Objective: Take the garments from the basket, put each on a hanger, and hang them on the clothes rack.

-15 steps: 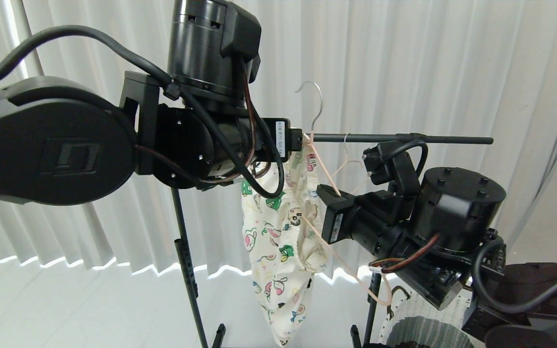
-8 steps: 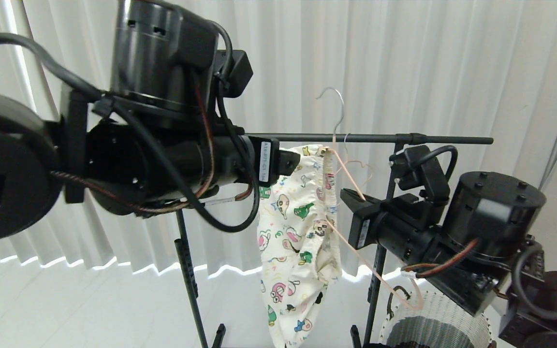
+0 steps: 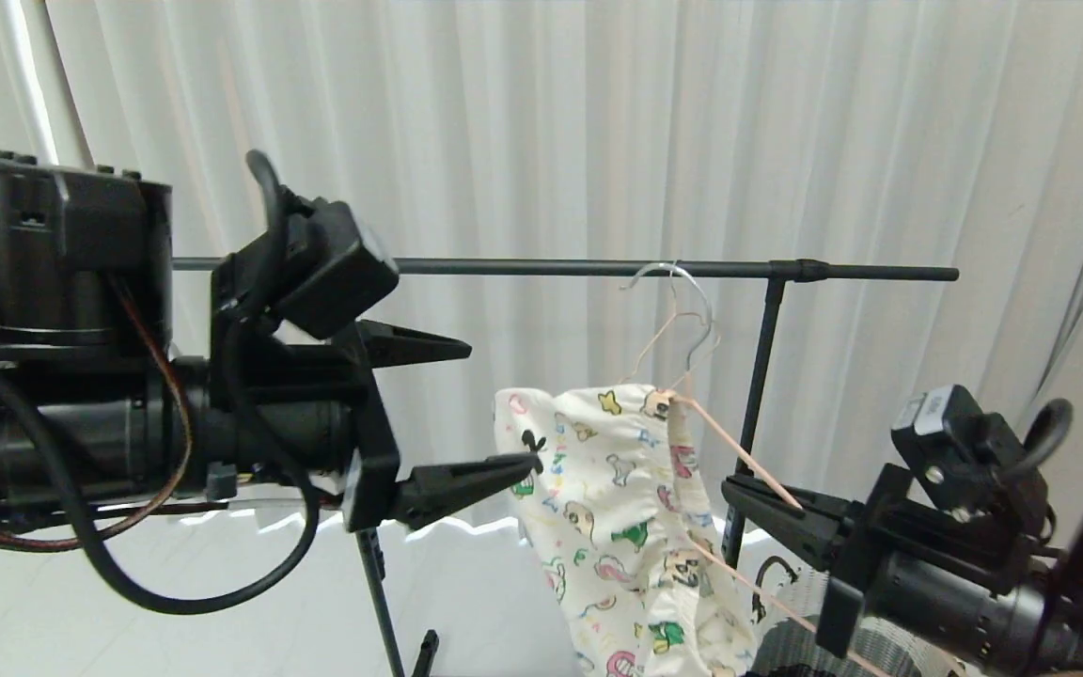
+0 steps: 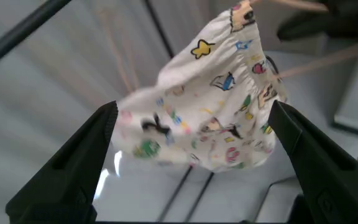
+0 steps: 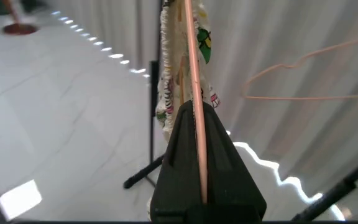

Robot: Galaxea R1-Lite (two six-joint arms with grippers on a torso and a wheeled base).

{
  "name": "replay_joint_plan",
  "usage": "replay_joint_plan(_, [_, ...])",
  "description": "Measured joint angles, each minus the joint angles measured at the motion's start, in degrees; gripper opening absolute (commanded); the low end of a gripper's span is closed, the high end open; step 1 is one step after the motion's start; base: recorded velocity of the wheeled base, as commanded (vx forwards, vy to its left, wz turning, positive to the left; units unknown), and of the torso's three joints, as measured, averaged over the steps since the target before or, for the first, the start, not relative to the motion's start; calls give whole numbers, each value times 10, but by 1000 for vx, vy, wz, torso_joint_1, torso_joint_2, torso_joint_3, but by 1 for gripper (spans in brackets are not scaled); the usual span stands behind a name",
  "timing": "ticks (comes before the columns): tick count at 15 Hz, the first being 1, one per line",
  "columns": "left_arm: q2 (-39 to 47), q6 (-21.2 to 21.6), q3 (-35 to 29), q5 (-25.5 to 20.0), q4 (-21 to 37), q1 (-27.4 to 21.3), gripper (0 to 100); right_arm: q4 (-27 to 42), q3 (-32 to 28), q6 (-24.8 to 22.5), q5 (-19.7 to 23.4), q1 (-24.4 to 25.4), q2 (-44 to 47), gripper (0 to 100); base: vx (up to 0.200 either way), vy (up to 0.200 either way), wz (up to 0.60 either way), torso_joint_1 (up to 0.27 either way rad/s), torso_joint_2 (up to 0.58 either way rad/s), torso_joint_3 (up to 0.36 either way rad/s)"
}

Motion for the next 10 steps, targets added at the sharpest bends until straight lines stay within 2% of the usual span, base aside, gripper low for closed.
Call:
replay_joint_plan(1, [-7, 59, 25, -50, -3, 27, 100, 0, 19, -21, 18, 1, -16, 0, 0, 0, 0, 0, 0, 0])
replay_joint_plan(2, [-10, 96, 49, -76, -3, 41, 100, 0, 34, -40, 27, 6, -27, 0, 0, 0, 0, 0, 0, 0])
replay_joint_plan(4, [-12, 139, 93, -121, -4, 46, 100, -1, 54, -51, 32, 27, -44, 0, 0, 0, 0, 0, 0, 0])
replay_joint_plan(6, [-2, 154, 108, -142, -4, 26, 100, -2, 66, -53, 32, 64, -55, 0, 0, 0, 0, 0, 0, 0])
replay_joint_plan(10, [38, 158, 89, -146, -5, -27, 100, -11, 81, -56, 32, 105, -64, 0, 0, 0, 0, 0, 0, 0])
